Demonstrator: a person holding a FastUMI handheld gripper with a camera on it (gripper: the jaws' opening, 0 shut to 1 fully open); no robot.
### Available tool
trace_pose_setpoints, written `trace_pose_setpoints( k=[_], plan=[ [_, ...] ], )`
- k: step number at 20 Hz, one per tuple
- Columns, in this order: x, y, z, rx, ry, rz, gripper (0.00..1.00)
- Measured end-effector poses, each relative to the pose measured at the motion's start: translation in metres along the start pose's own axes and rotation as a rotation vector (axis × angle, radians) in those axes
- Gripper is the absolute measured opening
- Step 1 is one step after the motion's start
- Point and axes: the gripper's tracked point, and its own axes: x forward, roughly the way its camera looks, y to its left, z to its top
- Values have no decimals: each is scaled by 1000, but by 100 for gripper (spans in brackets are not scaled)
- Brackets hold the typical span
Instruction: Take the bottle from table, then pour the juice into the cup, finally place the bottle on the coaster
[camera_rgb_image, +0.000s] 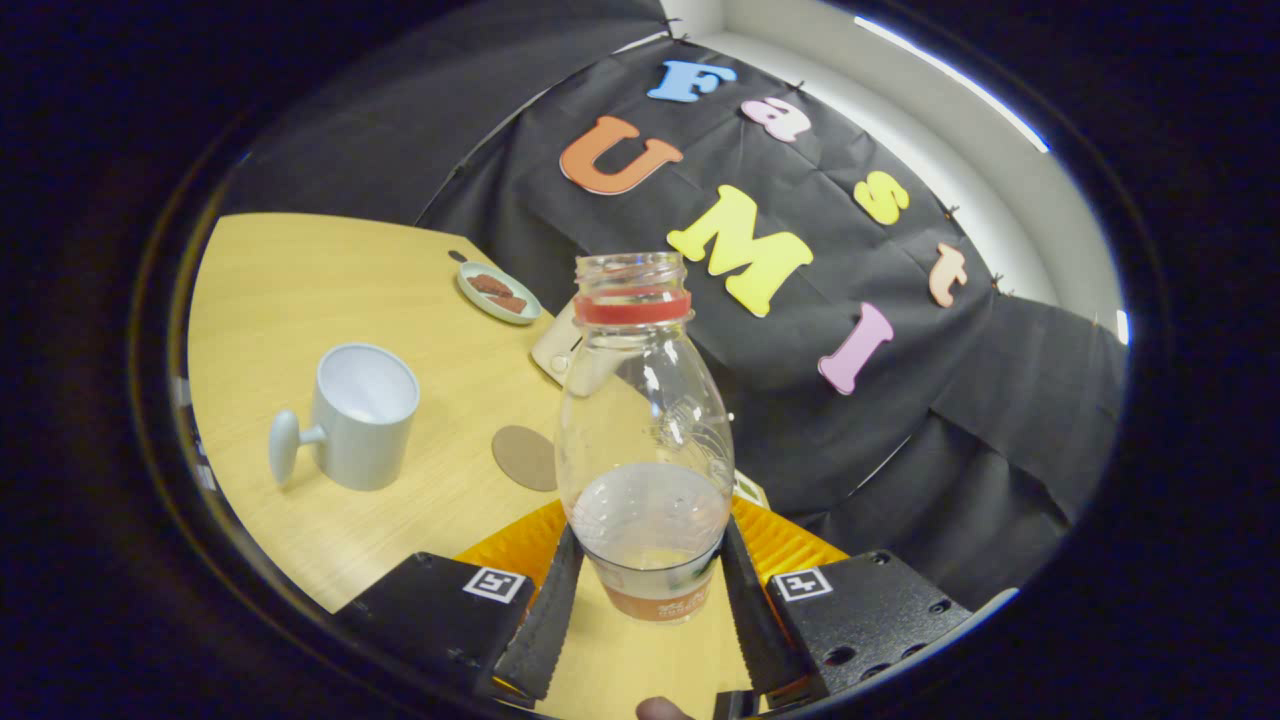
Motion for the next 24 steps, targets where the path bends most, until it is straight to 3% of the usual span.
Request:
trace_pose_setpoints(
  k=[6, 14, 24],
  plan=[
    [15, 21, -8, -240, 3, -25, 76],
    [23, 31, -3, -530, -1, -121, 75],
    [20, 23, -1, -691, -26, -204, 75]
  ],
)
